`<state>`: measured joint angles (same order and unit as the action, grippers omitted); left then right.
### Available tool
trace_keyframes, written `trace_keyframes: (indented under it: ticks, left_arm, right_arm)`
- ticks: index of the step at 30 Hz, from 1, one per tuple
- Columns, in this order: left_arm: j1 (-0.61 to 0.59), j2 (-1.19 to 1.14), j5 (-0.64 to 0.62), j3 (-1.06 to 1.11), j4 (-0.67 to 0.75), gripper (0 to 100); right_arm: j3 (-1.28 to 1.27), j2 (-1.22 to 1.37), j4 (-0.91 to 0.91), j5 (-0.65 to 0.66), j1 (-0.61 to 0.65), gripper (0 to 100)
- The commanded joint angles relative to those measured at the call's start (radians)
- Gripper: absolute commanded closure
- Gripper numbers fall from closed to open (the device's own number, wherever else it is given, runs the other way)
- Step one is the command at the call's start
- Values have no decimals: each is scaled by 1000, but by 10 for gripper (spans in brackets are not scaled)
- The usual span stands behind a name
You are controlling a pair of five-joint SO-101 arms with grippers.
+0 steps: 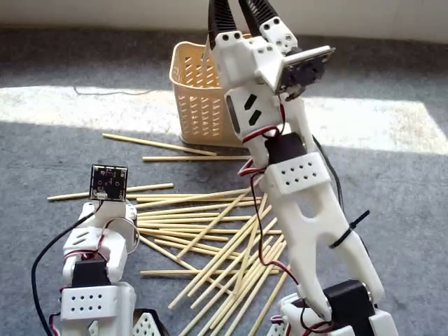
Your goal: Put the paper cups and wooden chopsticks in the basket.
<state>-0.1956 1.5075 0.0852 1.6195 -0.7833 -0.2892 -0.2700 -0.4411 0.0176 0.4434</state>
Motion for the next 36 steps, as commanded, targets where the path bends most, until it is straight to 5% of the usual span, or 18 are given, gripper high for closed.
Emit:
trace_keyframes:
  ticks: [1,22,26,32,36]
  left_arm:
    - [-7,8,6,-7,21,989]
    - [-7,8,6,-7,21,989]
    - [-7,8,6,-7,21,989]
    - [-7,8,6,-7,21,989]
    - [-7,8,6,-7,21,989]
  right_arm:
    - [44,10,-31,11,2,994]
    - [-133,8,-24,11,4,986]
    - [-133,8,-19,11,4,883]
    - [-125,-25,136,9,4,834]
    - [-131,-119,197,9,7,885]
